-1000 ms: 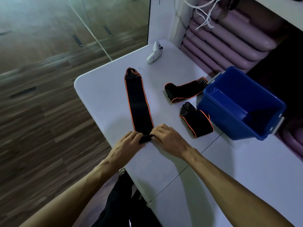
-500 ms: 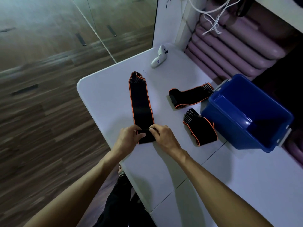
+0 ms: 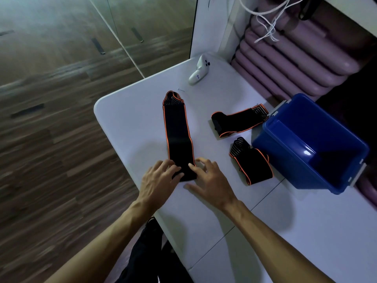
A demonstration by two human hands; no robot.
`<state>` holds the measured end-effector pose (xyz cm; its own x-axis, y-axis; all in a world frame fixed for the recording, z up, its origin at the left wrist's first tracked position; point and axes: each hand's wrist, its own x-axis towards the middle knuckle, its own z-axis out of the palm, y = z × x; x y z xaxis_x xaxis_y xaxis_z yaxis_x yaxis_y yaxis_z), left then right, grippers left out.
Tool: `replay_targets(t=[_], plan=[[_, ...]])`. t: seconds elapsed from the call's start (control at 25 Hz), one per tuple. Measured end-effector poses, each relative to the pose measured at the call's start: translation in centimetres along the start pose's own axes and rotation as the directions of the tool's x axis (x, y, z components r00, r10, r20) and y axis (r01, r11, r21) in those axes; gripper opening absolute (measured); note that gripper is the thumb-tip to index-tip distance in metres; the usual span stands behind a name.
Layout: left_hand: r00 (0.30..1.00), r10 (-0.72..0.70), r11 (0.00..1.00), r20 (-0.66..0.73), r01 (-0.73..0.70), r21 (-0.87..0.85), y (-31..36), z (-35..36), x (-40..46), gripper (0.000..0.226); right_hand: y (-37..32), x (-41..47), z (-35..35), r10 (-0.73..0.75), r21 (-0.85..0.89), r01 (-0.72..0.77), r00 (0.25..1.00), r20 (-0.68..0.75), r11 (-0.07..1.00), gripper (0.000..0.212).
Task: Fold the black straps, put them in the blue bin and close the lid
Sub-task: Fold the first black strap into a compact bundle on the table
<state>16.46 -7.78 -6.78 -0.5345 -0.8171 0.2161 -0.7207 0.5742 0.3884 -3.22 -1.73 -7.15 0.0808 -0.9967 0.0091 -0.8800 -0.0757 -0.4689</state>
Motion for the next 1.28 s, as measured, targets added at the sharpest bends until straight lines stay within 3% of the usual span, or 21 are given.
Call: replay_targets(t=[0.08,0.16,0.28,0.48,0.64,0.76,0.88,0.96,1.08,1.16,1.28], plan=[[0.995,0.057,0.996,0.084,-0.061,0.057,-0.5,-0.1,-0.5,0.040,0.0,0.0,0.2,-0.056,-0.113,0.055,0.998,-0.005,0.992,0.063],[0.989,0.063,0.992,0.131,-0.077,0.101,-0.6,-0.2,-1.0,0.051,-0.2,0.4,0.4,-0.105,-0.121,0.101,0.994,-0.024,0.987,0.056],[0.994,0.047,0.997,0.100,-0.053,0.059,-0.4,-0.3,-1.2,0.047,-0.3,0.7,-0.2,-0.105,-0.030,0.103,0.994,-0.043,0.994,0.050],[0.987,-0.055,0.977,0.149,0.084,-0.198,-0.5,-1.2,-0.8,0.040,-1.0,1.3,-1.6,-0.028,0.153,0.022,0.999,0.031,0.988,0.037],[0.951,-0.254,0.865,0.176,0.305,-0.398,-0.4,-1.9,0.2,0.026,-1.3,2.7,-1.6,0.071,0.276,-0.099,0.992,0.109,0.956,0.028],[0.925,-0.345,0.813,0.160,0.380,-0.441,-0.3,-2.1,0.9,0.021,-2.1,3.3,-1.3,0.157,0.330,-0.173,0.985,0.077,0.928,0.028],[0.904,-0.399,0.830,0.153,0.427,-0.360,-0.8,-2.1,1.7,0.026,-2.7,3.3,-0.7,0.190,0.367,-0.187,0.981,0.027,0.911,0.026],[0.938,-0.327,0.891,0.116,0.347,-0.293,-1.7,-2.1,2.9,0.030,-2.7,3.3,-0.5,0.201,0.375,-0.190,0.980,0.010,0.907,0.024],[0.985,-0.023,0.966,0.168,0.066,-0.251,-3.4,-1.5,6.0,0.034,-2.8,3.6,-0.2,0.225,0.379,-0.203,0.974,-0.013,0.903,0.023],[0.933,0.142,0.985,0.331,-0.101,-0.136,-4.7,-0.5,7.8,0.040,-2.9,3.4,0.0,0.226,0.380,-0.199,0.974,-0.027,0.903,0.023],[0.887,0.188,0.979,0.421,-0.206,-0.004,-6.2,0.5,9.0,0.049,-2.8,3.0,0.2,0.219,0.373,-0.189,0.975,-0.039,0.909,0.022]])
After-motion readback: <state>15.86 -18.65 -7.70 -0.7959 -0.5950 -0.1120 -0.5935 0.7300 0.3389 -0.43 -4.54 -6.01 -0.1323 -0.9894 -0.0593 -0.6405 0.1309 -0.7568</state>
